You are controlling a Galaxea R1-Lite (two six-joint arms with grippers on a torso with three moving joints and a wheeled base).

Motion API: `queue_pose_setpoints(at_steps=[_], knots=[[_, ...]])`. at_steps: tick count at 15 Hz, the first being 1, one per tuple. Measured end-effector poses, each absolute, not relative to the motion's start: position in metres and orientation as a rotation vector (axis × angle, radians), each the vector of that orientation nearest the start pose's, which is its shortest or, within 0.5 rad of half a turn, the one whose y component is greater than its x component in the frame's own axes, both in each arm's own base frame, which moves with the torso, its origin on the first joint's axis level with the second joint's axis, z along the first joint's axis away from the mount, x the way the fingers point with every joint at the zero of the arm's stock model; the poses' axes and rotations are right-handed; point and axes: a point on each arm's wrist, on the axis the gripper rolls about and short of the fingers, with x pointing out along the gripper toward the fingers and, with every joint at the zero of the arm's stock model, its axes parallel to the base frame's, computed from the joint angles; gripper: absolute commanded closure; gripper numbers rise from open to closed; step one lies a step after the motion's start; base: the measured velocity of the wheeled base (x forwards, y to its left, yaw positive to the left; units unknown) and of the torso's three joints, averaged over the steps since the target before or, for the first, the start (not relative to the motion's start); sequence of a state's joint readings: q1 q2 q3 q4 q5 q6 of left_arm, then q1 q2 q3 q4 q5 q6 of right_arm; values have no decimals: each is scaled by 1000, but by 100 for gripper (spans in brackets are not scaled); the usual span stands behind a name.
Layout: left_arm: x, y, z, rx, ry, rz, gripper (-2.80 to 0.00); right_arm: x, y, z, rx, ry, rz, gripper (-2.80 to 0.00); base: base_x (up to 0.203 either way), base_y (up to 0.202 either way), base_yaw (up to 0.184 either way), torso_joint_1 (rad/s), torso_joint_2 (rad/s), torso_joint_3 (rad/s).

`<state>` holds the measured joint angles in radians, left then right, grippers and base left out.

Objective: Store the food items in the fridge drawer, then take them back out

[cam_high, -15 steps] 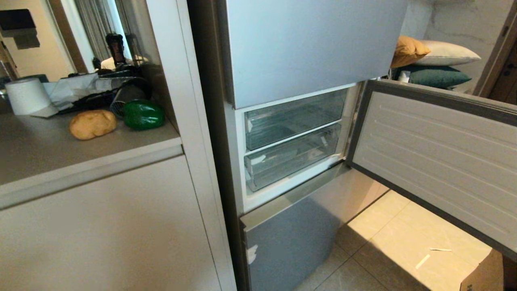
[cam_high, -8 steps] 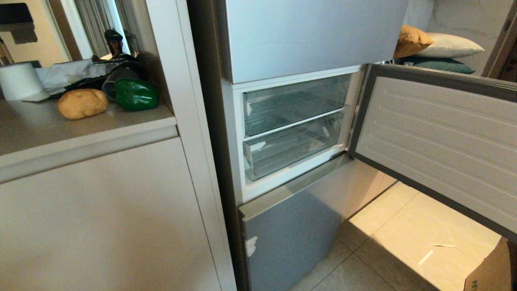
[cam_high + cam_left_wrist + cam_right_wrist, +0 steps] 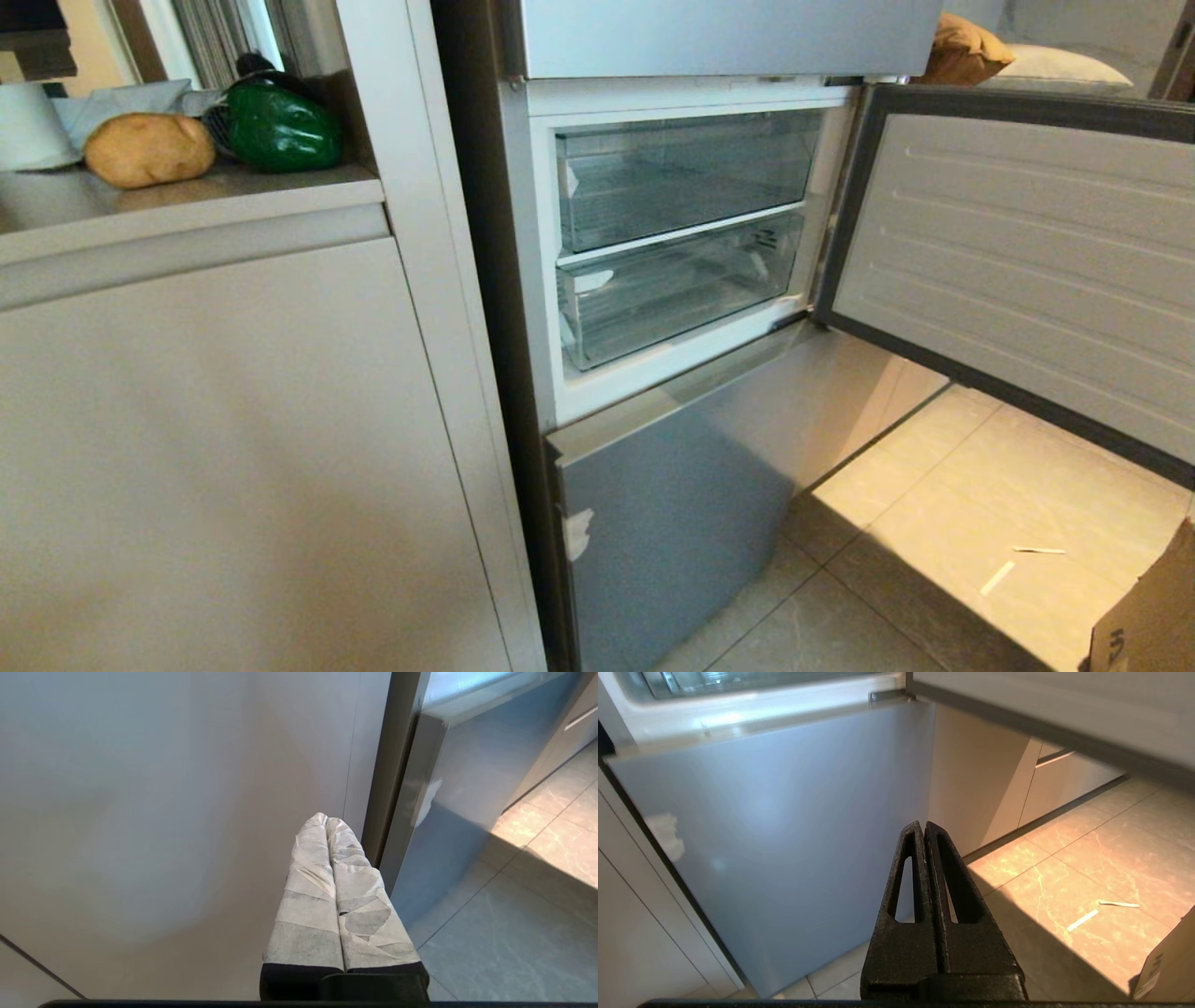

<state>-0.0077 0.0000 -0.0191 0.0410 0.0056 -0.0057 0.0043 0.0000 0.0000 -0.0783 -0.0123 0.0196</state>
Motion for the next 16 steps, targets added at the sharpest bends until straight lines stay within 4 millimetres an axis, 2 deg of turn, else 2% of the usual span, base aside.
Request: queue_pose_setpoints(at_steps=[3, 10, 16], knots=[[-24, 0, 76, -5, 23, -2, 0, -23, 0, 83, 19, -78, -7, 0, 0, 0, 0, -103, 294, 186], [-24, 0, 77, -5, 22, -2, 0, -23, 0, 84, 17, -79, -6, 0, 0, 0, 0, -8, 24, 16], [-24, 0, 77, -5, 22, -1, 0, -23, 0, 84, 17, -79, -6, 0, -2, -6, 146, 0, 4, 2]])
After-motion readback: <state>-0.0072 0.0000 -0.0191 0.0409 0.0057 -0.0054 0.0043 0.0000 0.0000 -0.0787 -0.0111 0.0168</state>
